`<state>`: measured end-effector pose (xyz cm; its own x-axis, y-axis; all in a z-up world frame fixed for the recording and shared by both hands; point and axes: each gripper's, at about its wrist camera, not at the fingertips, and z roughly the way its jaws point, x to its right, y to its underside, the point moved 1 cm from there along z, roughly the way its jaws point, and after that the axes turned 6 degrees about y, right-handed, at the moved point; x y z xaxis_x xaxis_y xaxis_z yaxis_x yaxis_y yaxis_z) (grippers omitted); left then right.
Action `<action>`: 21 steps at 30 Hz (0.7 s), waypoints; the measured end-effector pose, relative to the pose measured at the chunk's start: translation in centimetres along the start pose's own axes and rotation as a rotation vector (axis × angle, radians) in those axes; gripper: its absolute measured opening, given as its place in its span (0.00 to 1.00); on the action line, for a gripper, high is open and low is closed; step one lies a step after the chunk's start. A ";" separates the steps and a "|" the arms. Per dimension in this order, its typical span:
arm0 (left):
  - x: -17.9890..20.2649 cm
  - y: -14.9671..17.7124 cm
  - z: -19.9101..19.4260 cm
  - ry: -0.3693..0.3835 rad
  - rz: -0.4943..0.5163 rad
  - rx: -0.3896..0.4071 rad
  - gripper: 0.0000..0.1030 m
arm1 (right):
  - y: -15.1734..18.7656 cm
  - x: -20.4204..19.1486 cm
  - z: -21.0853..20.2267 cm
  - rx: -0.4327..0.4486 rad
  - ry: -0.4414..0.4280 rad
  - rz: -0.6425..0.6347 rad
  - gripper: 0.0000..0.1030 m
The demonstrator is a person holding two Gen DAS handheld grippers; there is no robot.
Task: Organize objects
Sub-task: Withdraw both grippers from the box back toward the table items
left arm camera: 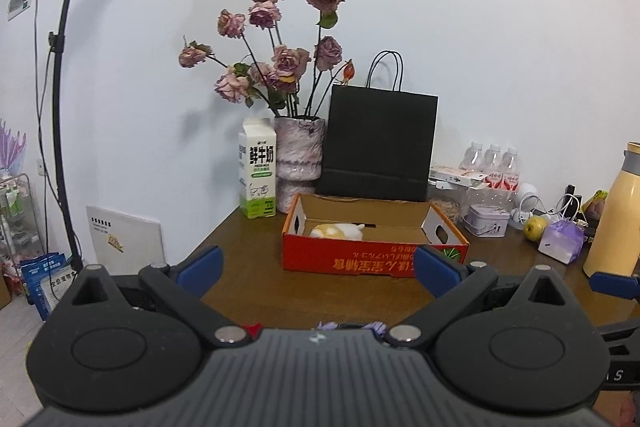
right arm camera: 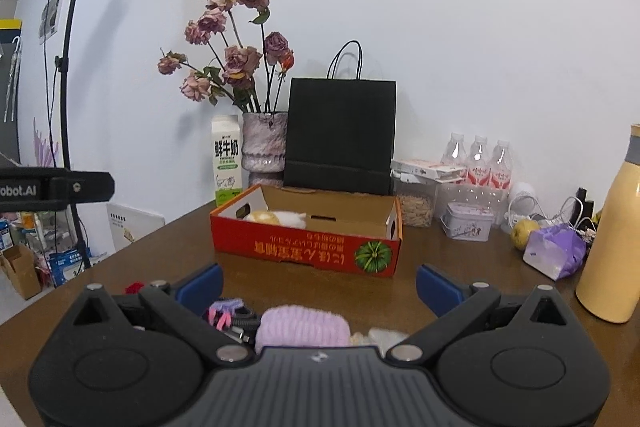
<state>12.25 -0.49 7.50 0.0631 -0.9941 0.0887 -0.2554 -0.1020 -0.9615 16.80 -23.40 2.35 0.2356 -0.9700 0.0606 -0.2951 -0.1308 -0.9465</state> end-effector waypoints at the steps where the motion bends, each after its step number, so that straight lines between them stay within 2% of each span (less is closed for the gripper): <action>1: -0.2 0.2 -0.4 0.004 -0.001 -0.001 1.00 | 0.3 -0.1 -0.3 -0.006 0.000 0.000 1.00; 10: -1.5 2.4 -2.4 0.026 0.021 -0.039 1.00 | 3.1 -0.5 -1.9 -0.065 0.006 0.012 1.00; 21: -3.3 6.0 -2.6 0.017 0.014 -0.098 1.00 | 6.3 -0.8 -1.9 -0.110 0.001 0.026 1.00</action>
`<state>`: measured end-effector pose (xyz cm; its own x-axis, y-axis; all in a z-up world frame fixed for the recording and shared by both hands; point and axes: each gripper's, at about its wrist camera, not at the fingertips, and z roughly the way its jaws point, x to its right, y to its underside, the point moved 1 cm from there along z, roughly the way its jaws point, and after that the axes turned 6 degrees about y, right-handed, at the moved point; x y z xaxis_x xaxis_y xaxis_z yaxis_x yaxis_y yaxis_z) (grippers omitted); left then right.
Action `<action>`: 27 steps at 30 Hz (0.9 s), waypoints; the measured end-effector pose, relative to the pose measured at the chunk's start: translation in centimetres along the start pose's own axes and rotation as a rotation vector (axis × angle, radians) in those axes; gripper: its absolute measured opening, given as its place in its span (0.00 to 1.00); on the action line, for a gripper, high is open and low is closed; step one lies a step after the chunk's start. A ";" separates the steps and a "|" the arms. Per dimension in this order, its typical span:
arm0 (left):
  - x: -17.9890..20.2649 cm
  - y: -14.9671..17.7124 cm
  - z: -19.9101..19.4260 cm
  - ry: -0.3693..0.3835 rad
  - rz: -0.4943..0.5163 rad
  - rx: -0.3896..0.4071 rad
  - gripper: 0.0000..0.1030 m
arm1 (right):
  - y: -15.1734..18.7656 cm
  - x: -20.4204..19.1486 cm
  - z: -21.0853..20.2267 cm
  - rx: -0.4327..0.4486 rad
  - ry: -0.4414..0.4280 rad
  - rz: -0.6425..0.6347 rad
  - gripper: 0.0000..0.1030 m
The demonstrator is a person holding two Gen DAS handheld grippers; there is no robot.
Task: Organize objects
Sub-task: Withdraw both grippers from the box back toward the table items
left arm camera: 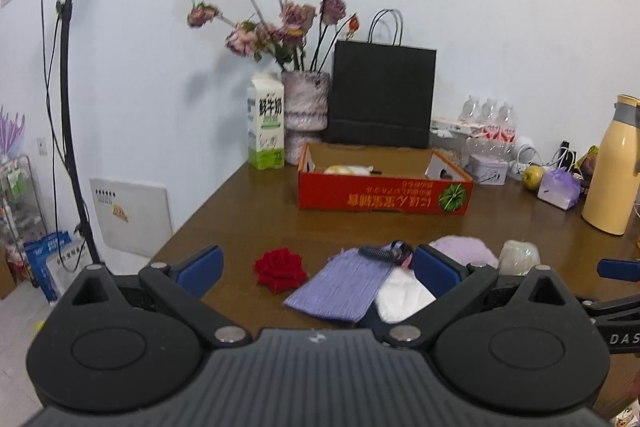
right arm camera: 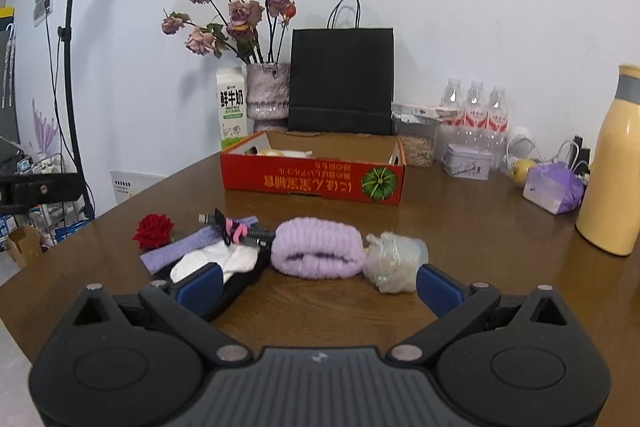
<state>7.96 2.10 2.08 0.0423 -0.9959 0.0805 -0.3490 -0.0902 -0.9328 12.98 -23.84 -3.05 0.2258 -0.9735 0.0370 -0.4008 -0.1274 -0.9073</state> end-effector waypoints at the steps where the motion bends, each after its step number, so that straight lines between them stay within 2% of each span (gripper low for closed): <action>1: -0.4 0.3 0.1 0.003 -0.013 -0.007 1.00 | 0.3 0.0 0.0 -0.003 0.001 -0.001 1.00; 11: -3.1 2.4 1.3 -0.016 -0.058 -0.056 1.00 | 1.8 0.4 0.8 -0.034 0.016 0.010 1.00; 27: -5.9 3.0 4.6 -0.039 -0.061 -0.121 1.00 | 2.3 -0.1 4.1 -0.074 0.019 0.002 1.00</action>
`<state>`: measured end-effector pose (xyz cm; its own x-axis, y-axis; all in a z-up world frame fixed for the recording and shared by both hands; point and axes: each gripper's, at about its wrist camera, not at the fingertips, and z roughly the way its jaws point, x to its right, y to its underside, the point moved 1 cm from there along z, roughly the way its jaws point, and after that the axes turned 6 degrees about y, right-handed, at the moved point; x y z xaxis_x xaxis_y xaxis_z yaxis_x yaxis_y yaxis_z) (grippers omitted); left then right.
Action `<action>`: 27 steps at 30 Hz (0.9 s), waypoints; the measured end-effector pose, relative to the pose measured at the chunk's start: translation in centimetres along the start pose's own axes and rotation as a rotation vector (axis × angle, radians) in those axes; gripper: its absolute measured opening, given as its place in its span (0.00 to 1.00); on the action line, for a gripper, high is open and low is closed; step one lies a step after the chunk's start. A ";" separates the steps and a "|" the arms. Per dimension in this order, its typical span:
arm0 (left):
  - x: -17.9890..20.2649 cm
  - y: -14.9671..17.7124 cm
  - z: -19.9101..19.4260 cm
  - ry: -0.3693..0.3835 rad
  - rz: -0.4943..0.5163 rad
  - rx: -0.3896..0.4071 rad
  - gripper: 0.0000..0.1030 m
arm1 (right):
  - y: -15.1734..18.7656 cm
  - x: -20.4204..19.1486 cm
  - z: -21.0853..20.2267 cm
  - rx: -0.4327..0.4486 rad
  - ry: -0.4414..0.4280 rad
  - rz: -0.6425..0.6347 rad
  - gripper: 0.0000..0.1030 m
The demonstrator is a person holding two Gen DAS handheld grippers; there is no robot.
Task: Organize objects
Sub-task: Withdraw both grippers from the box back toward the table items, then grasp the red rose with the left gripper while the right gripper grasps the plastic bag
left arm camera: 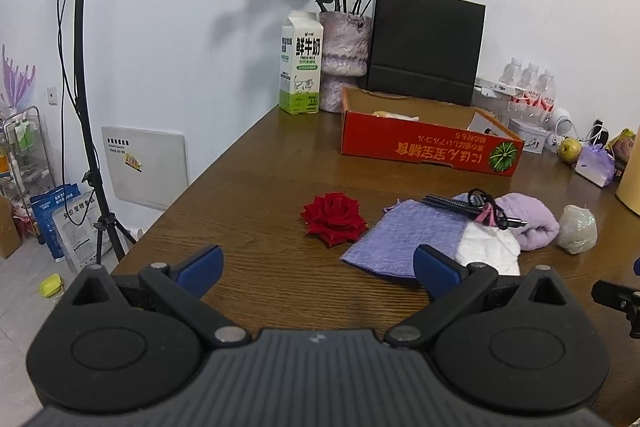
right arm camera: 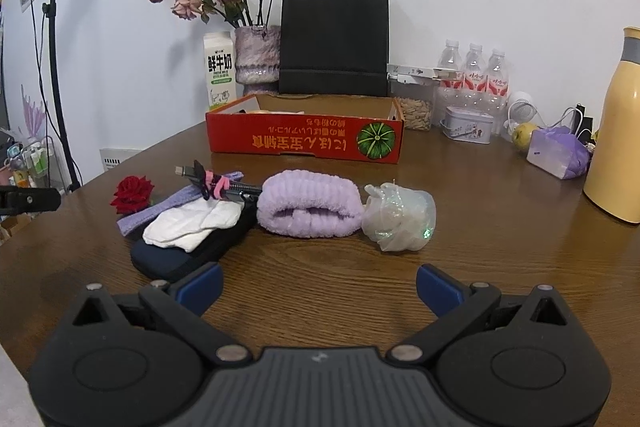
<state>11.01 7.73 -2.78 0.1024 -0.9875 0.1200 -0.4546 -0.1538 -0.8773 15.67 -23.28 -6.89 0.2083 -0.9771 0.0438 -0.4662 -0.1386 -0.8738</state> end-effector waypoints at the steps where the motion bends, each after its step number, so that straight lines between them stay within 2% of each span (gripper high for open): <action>1: -0.1 0.0 0.2 0.000 0.002 -0.004 1.00 | -0.1 -0.1 0.2 -0.002 0.001 -0.002 1.00; 21: -1.1 -1.2 5.6 0.041 0.018 -0.062 1.00 | -1.2 -1.2 4.9 -0.048 0.011 -0.022 1.00; 27: -1.7 -2.4 8.1 0.030 0.023 -0.073 1.00 | -3.0 -0.6 6.0 -0.005 0.120 -0.032 1.00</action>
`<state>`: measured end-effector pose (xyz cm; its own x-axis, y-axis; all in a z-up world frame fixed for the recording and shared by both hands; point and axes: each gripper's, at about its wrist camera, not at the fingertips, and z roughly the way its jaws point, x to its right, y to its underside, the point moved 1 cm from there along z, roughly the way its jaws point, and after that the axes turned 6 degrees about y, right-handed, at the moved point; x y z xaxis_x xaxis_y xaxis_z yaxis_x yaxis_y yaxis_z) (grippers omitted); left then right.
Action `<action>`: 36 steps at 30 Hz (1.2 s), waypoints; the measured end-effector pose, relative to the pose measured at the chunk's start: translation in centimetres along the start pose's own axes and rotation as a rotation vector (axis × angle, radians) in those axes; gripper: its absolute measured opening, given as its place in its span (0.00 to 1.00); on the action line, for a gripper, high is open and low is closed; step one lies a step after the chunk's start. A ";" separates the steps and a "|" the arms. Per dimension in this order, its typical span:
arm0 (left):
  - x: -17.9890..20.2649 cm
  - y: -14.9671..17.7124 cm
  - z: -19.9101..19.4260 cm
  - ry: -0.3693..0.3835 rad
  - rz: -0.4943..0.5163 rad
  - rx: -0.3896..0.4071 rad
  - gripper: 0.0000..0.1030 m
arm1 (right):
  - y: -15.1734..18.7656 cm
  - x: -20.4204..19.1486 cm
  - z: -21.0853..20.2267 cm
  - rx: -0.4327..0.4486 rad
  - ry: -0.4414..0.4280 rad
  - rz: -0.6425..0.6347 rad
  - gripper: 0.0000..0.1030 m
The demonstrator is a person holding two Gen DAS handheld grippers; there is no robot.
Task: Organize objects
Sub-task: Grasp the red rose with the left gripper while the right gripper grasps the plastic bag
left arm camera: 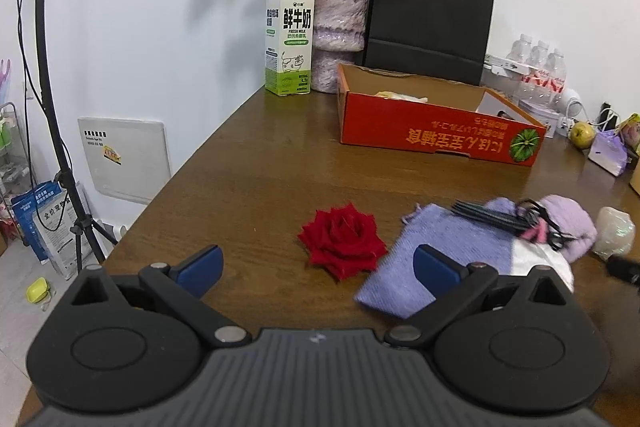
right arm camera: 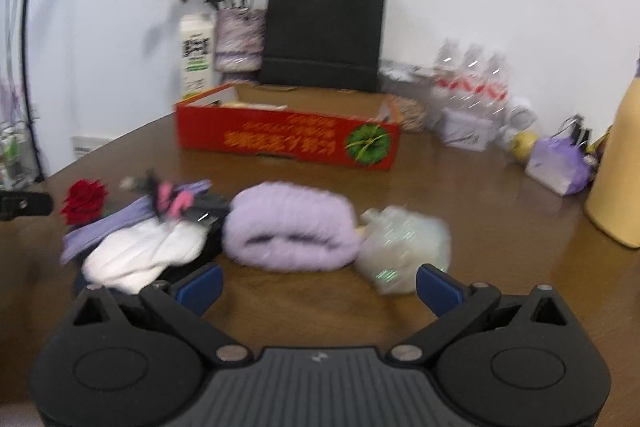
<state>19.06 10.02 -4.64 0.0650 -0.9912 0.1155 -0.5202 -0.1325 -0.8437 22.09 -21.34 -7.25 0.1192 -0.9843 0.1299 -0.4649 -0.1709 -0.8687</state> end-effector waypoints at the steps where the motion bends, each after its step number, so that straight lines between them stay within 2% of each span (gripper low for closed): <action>1: -0.1 -0.3 0.5 -0.004 0.002 -0.005 1.00 | -0.3 0.3 0.3 0.003 0.018 0.002 1.00; 7: -0.4 -1.8 3.5 -0.015 -0.012 -0.040 1.00 | -1.5 2.2 3.4 -0.020 0.070 0.018 1.00; 11: 0.2 -2.5 5.3 -0.017 -0.010 -0.051 1.00 | -1.8 2.7 5.6 -0.060 0.031 0.036 0.98; 14: 0.8 -2.6 6.8 -0.023 -0.007 -0.067 0.98 | -1.6 2.8 6.6 -0.086 -0.009 0.048 0.90; 16: 1.2 -2.5 7.7 0.001 -0.011 -0.089 0.84 | -1.6 2.8 7.0 -0.095 -0.026 0.060 0.85; 18: 1.3 -2.4 8.2 0.026 -0.015 -0.113 0.51 | -1.5 2.8 7.1 -0.094 -0.043 0.068 0.67; 21: 1.3 -2.2 8.2 0.051 -0.025 -0.107 0.38 | -1.3 2.8 7.3 -0.103 -0.035 0.071 0.47; 24: 1.5 -2.2 7.8 0.053 -0.014 -0.081 0.32 | -1.3 3.0 7.1 -0.093 -0.049 0.084 0.43; 29: 1.8 -2.1 7.4 0.038 -0.012 -0.057 0.29 | -1.2 3.2 6.8 -0.077 -0.039 0.092 0.42; 36: 2.5 -2.1 5.8 0.013 -0.007 0.027 0.26 | -1.3 3.6 5.9 -0.029 0.001 0.097 0.41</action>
<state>25.26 7.82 -5.62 0.0577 -0.9901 0.1279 -0.4967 -0.1396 -0.8567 28.27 -24.42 -8.49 0.0718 -0.9963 0.0467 -0.4991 -0.0764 -0.8632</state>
